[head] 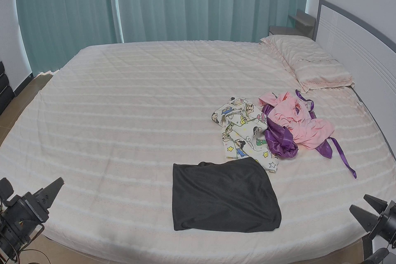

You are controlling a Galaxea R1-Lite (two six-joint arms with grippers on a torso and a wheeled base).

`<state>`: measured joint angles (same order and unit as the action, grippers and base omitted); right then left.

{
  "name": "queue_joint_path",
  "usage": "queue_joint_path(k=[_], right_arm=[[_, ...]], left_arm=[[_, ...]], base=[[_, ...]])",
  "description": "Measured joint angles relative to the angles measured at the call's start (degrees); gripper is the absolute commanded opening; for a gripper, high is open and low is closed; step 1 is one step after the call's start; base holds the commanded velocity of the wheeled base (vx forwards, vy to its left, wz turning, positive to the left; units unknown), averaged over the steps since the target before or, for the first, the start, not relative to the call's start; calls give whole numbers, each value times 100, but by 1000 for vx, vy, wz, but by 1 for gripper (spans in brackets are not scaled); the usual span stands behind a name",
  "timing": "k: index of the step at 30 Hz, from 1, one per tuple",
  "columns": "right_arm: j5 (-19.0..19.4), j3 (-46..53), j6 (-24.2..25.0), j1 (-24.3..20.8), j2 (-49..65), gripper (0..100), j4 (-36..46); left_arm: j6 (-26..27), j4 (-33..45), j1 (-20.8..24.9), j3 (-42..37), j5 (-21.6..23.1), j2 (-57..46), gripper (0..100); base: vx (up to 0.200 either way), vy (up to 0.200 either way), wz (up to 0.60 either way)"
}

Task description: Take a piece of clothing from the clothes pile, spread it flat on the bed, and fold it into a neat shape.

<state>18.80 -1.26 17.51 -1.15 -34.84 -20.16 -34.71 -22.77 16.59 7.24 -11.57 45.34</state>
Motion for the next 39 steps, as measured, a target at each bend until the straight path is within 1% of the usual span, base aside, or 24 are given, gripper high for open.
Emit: queue_joint_path(k=[3, 4, 9, 11, 13, 17, 20, 22, 24, 26, 28, 33, 39], right_arm=[[-11, 16, -56, -72, 819, 100, 618], [-16, 18, -84, -87, 1112, 100, 801], [-27, 24, -196, -83, 2107, 100, 1336], [-52, 24, -336, -39, 2500, 100, 1470], [-162, 24, -612, 11, 2795, 100, 1549], [-723, 24, -976, 82, 3143, 100, 1631], [-1024, 24, -1174, 105, 3265, 100, 1664], [-1323, 24, -1403, 112, 3317, 100, 1708], [-1673, 24, -1737, 117, 3355, 100, 1833], [-1882, 24, -1971, 122, 3380, 100, 1930], [-1909, 24, -2007, 124, 3396, 100, 1970], [-1853, 24, -1859, 133, 3418, 100, 2007], [-1814, 24, -1783, 122, 3422, 100, 2007]], left_arm=[[349, 583, -183, 44, -171, -741, 100], [545, 816, -295, 52, -228, -1053, 100], [1396, 1654, -778, 89, -389, -2285, 100], [1662, 1933, -951, 91, -439, -2729, 100], [1826, 2094, -1078, 69, -483, -3088, 100], [1976, 2228, -1301, -20, -516, -3624, 100], [2180, 2244, -1436, -144, -516, -3901, 100], [2420, 2220, -1506, -289, -516, -4080, 100], [2600, 2132, -1554, -416, -507, -4209, 100], [2723, 2081, -1588, -523, -460, -4303, 100], [2787, 2037, -1613, -573, -296, -4363, 100], [3127, 1999, -1643, -614, 358, -4437, 100], [3369, 2237, -1648, -623, 1287, -4468, 100]], base=[[0, 0, 0], [0, 0, 0], [0, 0, 0], [0, 0, 0], [0, 0, 0], [0, 0, 0], [0, 0, 0], [0, 0, 0], [0, 0, 0], [0, 0, 0], [0, 0, 0], [0, 0, 0], [0, 0, 0]])
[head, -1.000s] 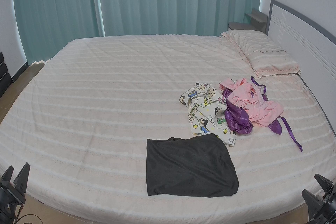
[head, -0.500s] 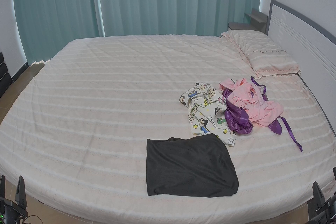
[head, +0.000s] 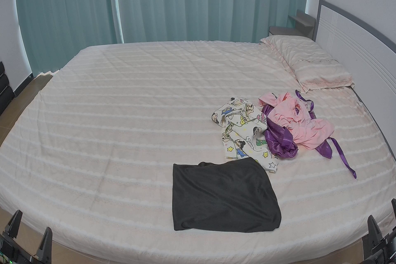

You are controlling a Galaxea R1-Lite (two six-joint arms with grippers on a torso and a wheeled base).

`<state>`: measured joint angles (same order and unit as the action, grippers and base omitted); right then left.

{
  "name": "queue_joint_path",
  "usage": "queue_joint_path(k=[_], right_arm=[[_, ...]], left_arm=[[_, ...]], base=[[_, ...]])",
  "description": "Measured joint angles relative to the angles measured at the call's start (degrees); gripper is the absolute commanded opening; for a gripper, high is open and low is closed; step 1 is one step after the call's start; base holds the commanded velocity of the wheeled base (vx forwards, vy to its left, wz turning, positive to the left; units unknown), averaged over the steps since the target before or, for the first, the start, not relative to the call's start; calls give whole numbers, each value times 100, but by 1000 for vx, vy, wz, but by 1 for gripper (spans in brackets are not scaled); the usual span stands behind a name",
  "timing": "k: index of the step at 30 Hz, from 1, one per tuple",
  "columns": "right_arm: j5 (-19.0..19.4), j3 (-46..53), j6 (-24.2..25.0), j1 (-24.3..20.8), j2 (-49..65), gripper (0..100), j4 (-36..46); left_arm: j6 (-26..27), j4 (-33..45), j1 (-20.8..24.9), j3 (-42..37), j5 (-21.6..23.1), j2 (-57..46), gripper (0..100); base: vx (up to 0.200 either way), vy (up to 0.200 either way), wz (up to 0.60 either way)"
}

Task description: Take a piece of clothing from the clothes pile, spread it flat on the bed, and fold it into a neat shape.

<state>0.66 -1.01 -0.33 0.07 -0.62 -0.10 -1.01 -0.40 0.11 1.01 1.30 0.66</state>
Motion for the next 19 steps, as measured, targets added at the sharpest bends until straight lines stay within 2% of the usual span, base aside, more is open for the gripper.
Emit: queue_joint_path(k=[3, 8, 19], right_arm=[[16, 0, 1, -5, 0, 100, 5], [21, 0, 23, -7, 0, 100, 2], [12, 0, 20, -7, -1, 100, 2]], left_arm=[[96, 59, -1, 0, 33, -4, 100], [77, 51, -4, 0, -252, -9, 100], [72, 50, -1, 0, -272, -9, 100]], base=[[0, 0, 0], [0, 0, 0], [0, 0, 0]])
